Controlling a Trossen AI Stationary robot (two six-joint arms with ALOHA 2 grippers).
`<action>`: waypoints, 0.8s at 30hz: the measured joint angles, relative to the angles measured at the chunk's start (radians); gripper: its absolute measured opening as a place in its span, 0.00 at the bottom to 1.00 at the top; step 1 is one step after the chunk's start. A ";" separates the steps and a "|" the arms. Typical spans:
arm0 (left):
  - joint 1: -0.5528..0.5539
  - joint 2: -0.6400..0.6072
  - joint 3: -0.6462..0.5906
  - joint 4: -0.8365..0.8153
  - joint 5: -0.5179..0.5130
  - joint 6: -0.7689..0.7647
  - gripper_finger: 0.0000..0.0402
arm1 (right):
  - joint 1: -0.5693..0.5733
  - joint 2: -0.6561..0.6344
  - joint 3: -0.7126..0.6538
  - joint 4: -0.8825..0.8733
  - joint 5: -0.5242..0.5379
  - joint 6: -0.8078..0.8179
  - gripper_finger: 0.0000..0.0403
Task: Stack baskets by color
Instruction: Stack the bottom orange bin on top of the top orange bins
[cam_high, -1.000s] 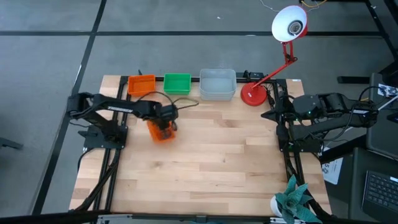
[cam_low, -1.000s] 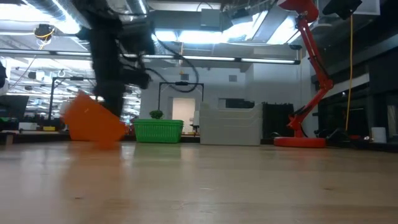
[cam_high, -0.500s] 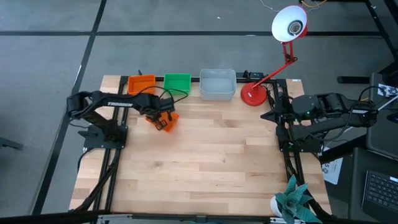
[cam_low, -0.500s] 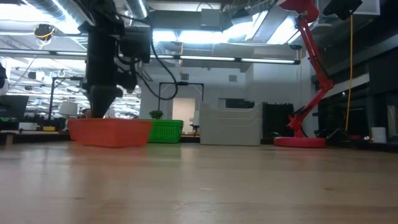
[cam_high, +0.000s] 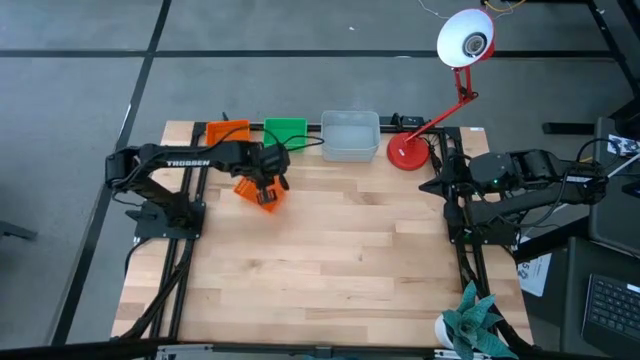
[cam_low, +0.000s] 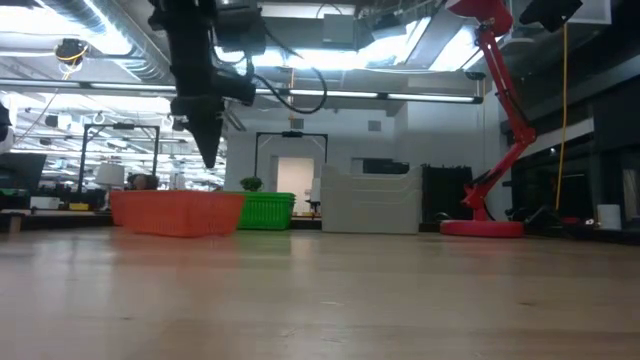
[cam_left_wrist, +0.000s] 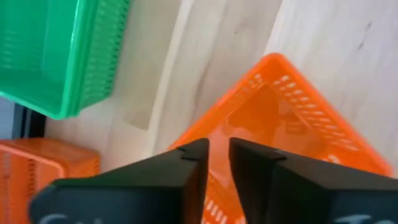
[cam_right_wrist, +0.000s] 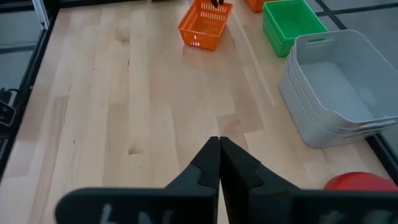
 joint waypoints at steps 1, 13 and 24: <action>0.012 0.009 0.002 0.003 0.002 0.019 0.16 | 0.000 0.000 0.000 0.000 0.000 0.005 0.02; 0.053 0.094 0.003 0.042 0.094 0.375 0.27 | 0.000 0.000 0.000 0.000 0.000 0.026 0.02; 0.075 0.217 0.003 0.091 0.086 0.537 0.27 | 0.000 0.000 0.000 -0.002 0.000 0.028 0.02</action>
